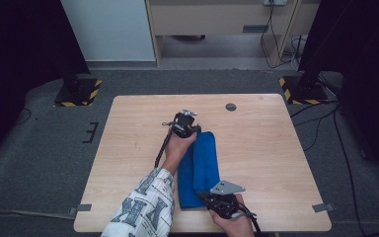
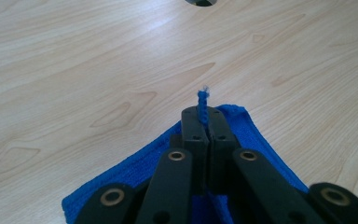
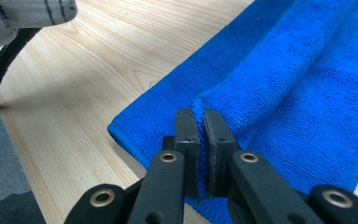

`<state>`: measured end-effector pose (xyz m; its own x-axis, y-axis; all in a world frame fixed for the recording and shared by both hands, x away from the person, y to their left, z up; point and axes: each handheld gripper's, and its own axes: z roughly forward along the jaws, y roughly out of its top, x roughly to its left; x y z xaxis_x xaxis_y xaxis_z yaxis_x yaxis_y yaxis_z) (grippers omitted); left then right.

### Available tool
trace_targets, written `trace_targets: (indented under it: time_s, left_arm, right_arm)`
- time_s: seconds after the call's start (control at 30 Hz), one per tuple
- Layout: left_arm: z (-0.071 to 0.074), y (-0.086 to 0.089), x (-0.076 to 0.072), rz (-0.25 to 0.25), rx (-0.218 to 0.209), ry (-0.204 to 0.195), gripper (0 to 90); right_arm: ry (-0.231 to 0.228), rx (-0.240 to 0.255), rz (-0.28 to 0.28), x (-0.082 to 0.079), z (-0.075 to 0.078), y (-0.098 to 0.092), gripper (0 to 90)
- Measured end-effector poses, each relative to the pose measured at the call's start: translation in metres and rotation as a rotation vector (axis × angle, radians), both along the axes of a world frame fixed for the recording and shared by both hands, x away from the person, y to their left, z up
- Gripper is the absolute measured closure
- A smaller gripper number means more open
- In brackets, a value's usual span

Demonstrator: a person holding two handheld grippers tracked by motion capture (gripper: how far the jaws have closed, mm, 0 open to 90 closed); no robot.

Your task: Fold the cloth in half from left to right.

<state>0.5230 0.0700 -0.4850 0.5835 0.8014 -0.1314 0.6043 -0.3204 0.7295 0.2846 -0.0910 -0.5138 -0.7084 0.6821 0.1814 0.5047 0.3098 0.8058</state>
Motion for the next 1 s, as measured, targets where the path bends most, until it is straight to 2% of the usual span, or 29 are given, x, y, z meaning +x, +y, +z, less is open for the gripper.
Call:
trace_targets:
  time_s: [0.2, 0.23, 0.33, 0.5, 0.63, 0.77, 0.83, 0.93, 1.0]
  left_arm:
    - [0.000, -0.005, 0.002, 0.002, 0.008, 0.006, 88.1]
    - [-0.001, -0.007, 0.002, 0.005, 0.003, 0.012, 88.1]
    - [-0.003, -0.010, 0.003, 0.000, 0.000, 0.020, 88.1]
    - [-0.007, -0.017, 0.002, -0.013, 0.019, 0.029, 87.6]
    - [-0.009, -0.017, 0.003, -0.002, 0.006, 0.042, 84.9]
    - [-0.010, -0.018, 0.004, -0.006, -0.017, 0.051, 84.1]
    - [-0.009, -0.017, 0.004, -0.002, -0.049, 0.057, 83.8]
    - [-0.007, -0.018, 0.003, -0.006, -0.039, 0.050, 81.9]
    - [-0.007, -0.019, 0.003, -0.008, -0.047, 0.054, 80.2]
  right_arm:
    - [0.012, -0.001, -0.004, 0.001, -0.002, -0.002, 85.2]
    - [0.027, -0.004, -0.012, 0.002, -0.004, -0.004, 85.0]
    - [0.037, 0.001, -0.017, 0.002, -0.005, -0.006, 84.9]
    - [0.049, 0.005, -0.010, 0.001, -0.003, -0.008, 82.2]
    - [0.076, -0.003, -0.042, 0.002, -0.005, -0.011, 71.9]
    - [0.085, -0.013, -0.054, 0.003, -0.005, -0.014, 66.9]
    - [0.093, -0.018, -0.057, 0.003, -0.004, -0.016, 64.1]
    - [0.095, -0.029, -0.063, 0.004, -0.005, -0.018, 58.4]
    - [0.104, -0.030, -0.071, 0.003, -0.004, -0.019, 55.9]
